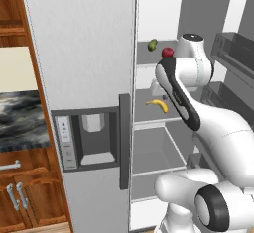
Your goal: Pick up the banana and apple from the fridge and place one fruit on each plate on the dining counter.
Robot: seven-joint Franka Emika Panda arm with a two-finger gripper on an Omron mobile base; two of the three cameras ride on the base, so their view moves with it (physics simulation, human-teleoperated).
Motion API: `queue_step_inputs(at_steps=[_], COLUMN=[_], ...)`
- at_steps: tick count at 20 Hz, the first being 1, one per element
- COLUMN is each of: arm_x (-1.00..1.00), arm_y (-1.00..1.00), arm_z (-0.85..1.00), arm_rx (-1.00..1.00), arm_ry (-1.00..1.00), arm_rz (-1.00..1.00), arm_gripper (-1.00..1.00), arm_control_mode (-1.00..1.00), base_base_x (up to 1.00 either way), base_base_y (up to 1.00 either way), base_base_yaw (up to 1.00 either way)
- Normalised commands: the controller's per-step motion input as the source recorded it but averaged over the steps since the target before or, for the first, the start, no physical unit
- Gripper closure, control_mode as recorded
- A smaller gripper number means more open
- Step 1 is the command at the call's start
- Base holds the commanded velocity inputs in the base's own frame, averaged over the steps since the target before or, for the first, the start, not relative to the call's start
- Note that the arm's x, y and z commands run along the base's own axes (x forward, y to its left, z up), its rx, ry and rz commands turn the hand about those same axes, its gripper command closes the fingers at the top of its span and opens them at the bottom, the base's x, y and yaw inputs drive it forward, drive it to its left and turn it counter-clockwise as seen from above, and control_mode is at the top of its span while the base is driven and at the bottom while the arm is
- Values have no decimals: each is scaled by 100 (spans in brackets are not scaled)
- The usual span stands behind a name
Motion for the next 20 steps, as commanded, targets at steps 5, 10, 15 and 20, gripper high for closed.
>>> queue_step_inputs(at_steps=[5,10,15,20], arm_x=[-2,-20,-8,1], arm_y=[6,0,-8,-36], arm_z=[0,-32,-70,-56], arm_rx=[0,0,-1,-7], arm_ry=[0,2,-1,-14], arm_rz=[0,-3,-6,-9], arm_gripper=[-100,-100,-100,-100], arm_control_mode=[-100,-100,-100,-100], base_base_x=[0,0,0,0], base_base_y=[0,0,0,0], base_base_yaw=[0,0,0,0])
